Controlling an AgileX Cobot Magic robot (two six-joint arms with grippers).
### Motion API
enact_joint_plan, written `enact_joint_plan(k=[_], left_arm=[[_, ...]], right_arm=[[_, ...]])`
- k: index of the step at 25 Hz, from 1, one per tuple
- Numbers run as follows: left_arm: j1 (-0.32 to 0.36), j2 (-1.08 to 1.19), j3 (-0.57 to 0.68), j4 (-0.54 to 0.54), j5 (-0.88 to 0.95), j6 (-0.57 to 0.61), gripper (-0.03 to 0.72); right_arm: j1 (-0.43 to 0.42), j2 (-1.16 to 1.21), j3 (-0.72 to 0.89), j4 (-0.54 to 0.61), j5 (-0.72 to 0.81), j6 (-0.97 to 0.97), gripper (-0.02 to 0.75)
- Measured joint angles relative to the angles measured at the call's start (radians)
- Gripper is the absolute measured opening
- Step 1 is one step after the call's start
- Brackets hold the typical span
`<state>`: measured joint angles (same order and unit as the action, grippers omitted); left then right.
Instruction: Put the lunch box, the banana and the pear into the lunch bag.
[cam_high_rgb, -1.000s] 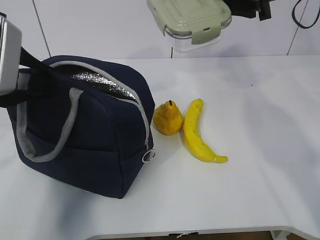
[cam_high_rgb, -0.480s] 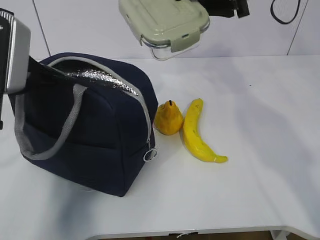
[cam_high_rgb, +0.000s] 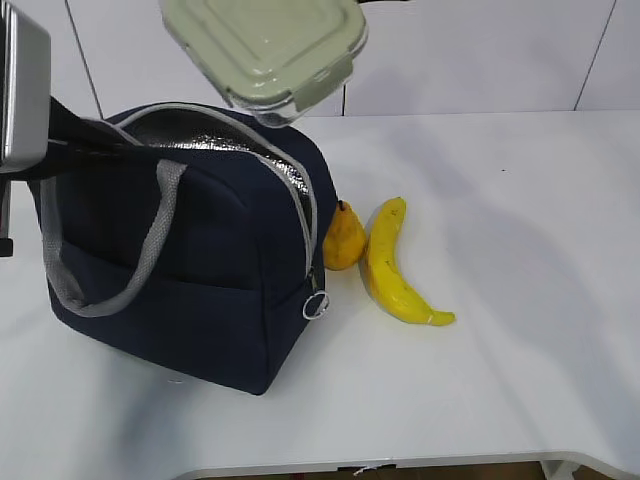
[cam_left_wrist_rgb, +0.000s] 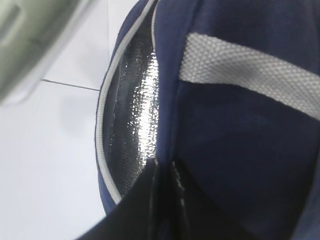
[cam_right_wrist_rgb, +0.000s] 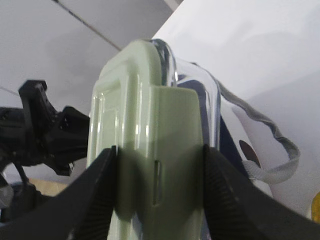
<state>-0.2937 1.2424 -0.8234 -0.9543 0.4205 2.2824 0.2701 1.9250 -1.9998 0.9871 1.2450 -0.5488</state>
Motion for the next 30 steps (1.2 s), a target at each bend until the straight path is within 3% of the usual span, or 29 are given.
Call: enact_joint_plan(k=[11, 18, 30], left_arm=[[-0.001, 0.000, 0.000, 0.000, 0.002, 0.000, -0.009], [-0.001, 0.000, 0.000, 0.000, 0.002, 0.000, -0.009], [-0.001, 0.000, 0.000, -0.004, 0.002, 0.000, -0.010]], right_arm=[[0.151, 0.028, -0.014, -0.256, -0.092, -0.076, 0.393], [0.174, 0.084, -0.014, -0.264, -0.149, -0.189, 0.393], [0.229, 0.181, -0.016, -0.260, -0.093, -0.455, 0.393]])
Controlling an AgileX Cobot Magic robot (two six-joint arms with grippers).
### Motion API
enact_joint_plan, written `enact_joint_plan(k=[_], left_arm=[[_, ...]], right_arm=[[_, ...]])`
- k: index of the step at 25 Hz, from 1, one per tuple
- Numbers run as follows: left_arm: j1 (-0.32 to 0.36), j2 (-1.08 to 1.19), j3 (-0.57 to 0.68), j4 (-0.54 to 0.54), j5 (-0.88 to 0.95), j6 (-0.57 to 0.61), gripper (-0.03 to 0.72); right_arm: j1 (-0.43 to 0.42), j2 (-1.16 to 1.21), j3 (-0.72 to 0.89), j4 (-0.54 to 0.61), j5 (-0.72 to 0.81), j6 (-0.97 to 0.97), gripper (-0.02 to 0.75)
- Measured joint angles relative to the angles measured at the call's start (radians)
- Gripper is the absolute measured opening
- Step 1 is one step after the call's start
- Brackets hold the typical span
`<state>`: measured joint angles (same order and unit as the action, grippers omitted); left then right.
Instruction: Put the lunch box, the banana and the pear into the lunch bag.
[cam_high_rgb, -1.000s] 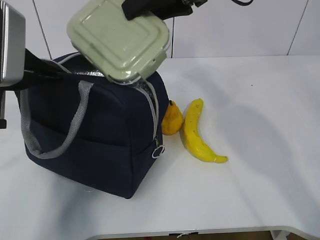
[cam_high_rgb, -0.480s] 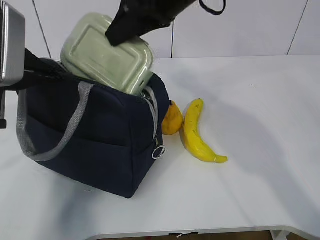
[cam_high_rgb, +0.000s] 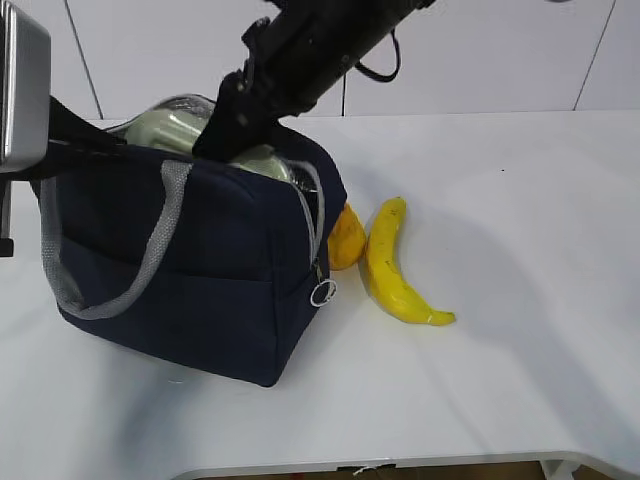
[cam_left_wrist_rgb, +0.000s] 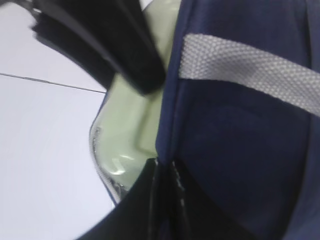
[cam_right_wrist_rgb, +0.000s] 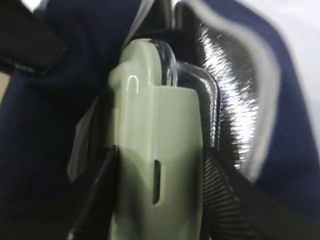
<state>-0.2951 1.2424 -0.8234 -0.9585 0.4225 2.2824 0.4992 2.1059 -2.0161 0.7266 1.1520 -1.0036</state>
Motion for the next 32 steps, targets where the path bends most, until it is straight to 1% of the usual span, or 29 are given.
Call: enact_joint_plan(k=[4, 14, 26, 32], left_arm=[[0.000, 0.000, 0.000, 0.000, 0.000, 0.000, -0.010], [0.000, 0.031, 0.000, -0.003, 0.000, 0.000, -0.010], [0.000, 0.089, -0.002, -0.010, 0.000, 0.000, -0.010], [0.000, 0.100, -0.002, -0.011, 0.000, 0.000, -0.010]], right_arm=[[0.017, 0.035, 0.000, -0.006, 0.036, -0.016, 0.393], [0.019, 0.073, 0.000, -0.010, 0.065, -0.034, 0.393], [0.027, 0.109, 0.000, -0.010, 0.067, -0.096, 0.395], [0.030, 0.109, 0.000, -0.010, 0.067, -0.100, 0.454]])
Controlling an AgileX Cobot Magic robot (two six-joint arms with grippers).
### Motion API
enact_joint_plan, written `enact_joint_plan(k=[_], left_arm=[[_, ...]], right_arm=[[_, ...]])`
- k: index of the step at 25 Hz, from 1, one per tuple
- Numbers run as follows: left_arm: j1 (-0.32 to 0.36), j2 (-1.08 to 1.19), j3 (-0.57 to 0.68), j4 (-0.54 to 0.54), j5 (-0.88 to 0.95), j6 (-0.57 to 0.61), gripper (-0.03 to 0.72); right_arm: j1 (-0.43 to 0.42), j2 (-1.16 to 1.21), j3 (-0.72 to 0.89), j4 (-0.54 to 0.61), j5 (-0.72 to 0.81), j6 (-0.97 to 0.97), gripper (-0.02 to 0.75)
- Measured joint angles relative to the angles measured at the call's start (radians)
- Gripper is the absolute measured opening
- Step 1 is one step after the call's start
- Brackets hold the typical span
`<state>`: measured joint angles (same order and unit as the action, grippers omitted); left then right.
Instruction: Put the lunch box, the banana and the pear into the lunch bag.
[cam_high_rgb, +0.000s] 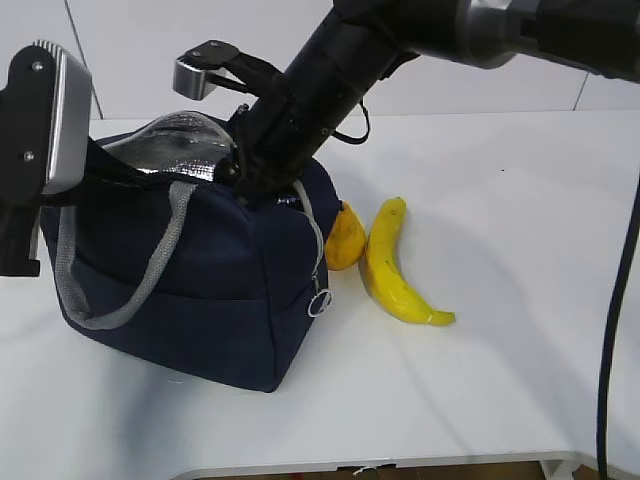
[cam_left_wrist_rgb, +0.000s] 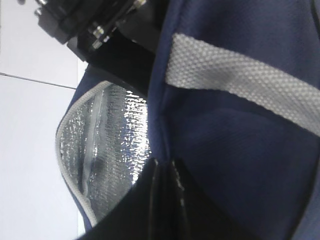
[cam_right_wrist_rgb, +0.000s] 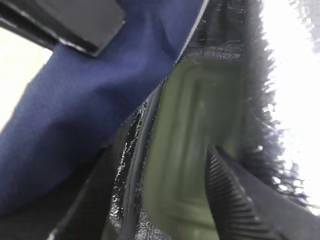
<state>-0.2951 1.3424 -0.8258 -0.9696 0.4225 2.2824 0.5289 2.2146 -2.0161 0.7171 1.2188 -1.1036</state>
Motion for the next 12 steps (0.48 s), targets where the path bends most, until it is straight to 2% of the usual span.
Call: enact_joint_plan(k=[12], left_arm=[[0.000, 0.000, -0.002, 0.000, 0.000, 0.000, -0.010]], right_arm=[[0.000, -0.002, -0.024, 0.024, 0.002, 0.000, 0.480]])
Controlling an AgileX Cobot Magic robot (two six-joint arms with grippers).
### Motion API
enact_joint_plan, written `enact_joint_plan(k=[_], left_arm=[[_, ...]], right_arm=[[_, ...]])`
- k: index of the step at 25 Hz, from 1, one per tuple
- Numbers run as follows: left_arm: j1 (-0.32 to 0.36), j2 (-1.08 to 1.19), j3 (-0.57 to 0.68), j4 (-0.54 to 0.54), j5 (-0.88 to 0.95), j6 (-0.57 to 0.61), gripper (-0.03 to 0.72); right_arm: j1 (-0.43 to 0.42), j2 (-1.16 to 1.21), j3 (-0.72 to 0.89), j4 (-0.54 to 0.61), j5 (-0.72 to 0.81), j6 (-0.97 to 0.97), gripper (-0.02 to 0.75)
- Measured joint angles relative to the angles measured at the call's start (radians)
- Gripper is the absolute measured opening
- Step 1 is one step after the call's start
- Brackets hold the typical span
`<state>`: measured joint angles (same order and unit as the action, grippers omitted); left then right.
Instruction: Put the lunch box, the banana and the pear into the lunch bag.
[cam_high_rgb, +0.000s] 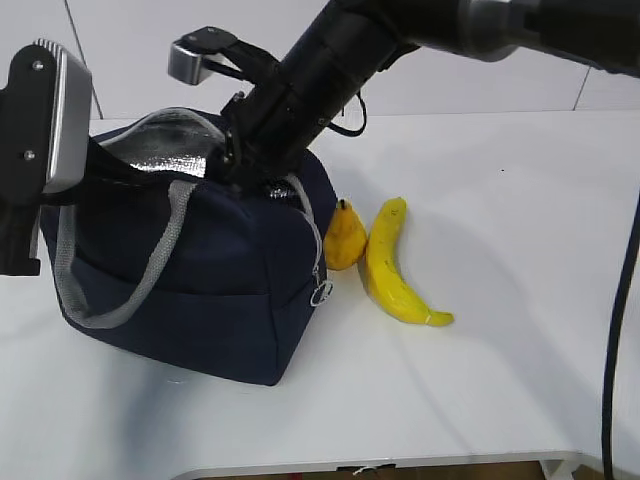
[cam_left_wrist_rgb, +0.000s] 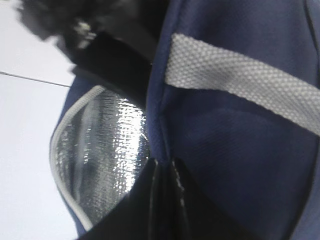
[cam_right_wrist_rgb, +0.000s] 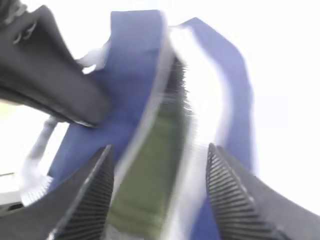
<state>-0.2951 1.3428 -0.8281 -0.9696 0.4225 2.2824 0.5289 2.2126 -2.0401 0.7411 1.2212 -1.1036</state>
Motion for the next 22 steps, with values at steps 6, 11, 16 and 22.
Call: enact_joint_plan(k=[6, 11, 16, 22], left_arm=[[0.000, 0.000, 0.000, 0.000, 0.000, 0.000, -0.010], [0.000, -0.010, 0.000, 0.000, 0.000, 0.000, -0.010], [0.000, -0.014, 0.000, 0.000, 0.007, 0.000, -0.011], [0.000, -0.019, 0.000, 0.000, 0.016, 0.000, -0.012]], right_arm=[[0.000, -0.034, -0.133, -0.052, 0.004, 0.071, 0.480], [0.000, -0.080, -0.196, -0.181, 0.012, 0.223, 0.480], [0.000, -0.163, -0.198, -0.383, 0.027, 0.430, 0.480], [0.000, -0.264, -0.193, -0.675, 0.033, 0.752, 0.480]])
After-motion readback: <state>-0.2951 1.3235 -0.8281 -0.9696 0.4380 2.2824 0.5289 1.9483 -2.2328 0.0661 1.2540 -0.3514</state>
